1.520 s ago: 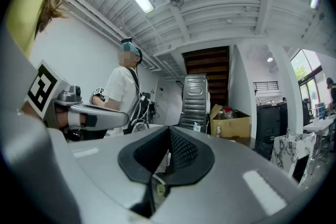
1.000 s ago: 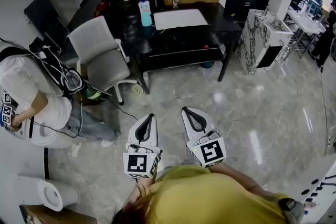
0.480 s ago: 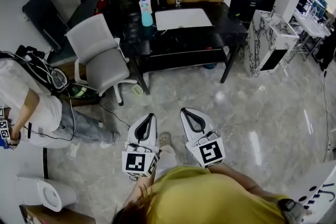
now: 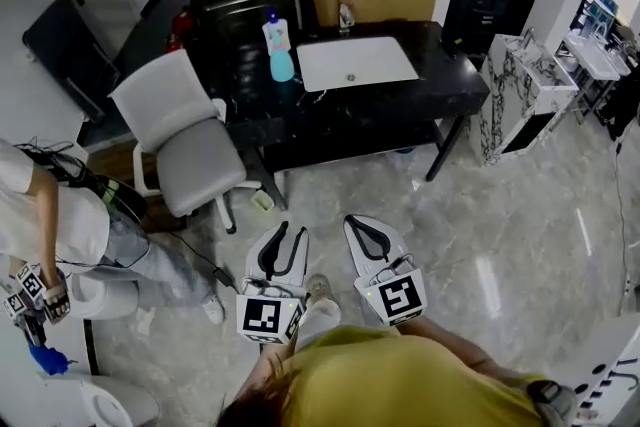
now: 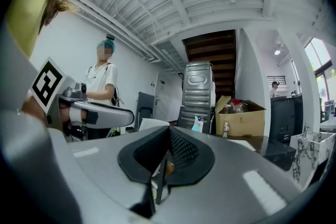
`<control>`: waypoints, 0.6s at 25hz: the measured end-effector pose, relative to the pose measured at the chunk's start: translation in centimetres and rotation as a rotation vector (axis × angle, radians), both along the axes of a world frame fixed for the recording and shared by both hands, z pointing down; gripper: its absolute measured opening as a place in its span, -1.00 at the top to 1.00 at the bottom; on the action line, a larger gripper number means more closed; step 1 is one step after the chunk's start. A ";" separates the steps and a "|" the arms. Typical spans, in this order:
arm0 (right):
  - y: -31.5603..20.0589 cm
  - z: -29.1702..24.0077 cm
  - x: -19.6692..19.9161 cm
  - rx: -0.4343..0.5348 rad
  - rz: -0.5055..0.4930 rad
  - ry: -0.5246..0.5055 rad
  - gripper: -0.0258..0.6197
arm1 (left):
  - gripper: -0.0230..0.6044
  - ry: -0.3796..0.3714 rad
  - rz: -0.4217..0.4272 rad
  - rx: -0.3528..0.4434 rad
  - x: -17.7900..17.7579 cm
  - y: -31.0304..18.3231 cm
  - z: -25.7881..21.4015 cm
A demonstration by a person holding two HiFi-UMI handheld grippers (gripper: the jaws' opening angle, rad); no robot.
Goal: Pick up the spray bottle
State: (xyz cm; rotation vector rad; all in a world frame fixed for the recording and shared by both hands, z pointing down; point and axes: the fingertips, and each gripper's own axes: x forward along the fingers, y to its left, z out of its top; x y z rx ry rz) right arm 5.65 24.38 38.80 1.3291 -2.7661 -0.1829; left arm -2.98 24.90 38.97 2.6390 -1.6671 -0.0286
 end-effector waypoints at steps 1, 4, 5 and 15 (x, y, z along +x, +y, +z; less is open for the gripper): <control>-1.7 -0.2 -0.7 -0.003 0.005 -0.003 0.92 | 0.54 -0.005 0.005 0.002 -0.6 -1.7 -0.2; -6.7 -0.2 -2.7 -0.010 0.024 -0.007 0.92 | 0.52 -0.010 0.028 0.005 -2.6 -6.6 0.1; -8.4 -0.1 -3.4 -0.008 0.030 -0.007 0.92 | 0.49 -0.011 0.036 0.002 -3.2 -8.3 0.3; -18.5 0.9 -6.2 -0.008 0.090 0.029 0.92 | 0.44 0.018 0.105 -0.034 -5.9 -19.2 1.9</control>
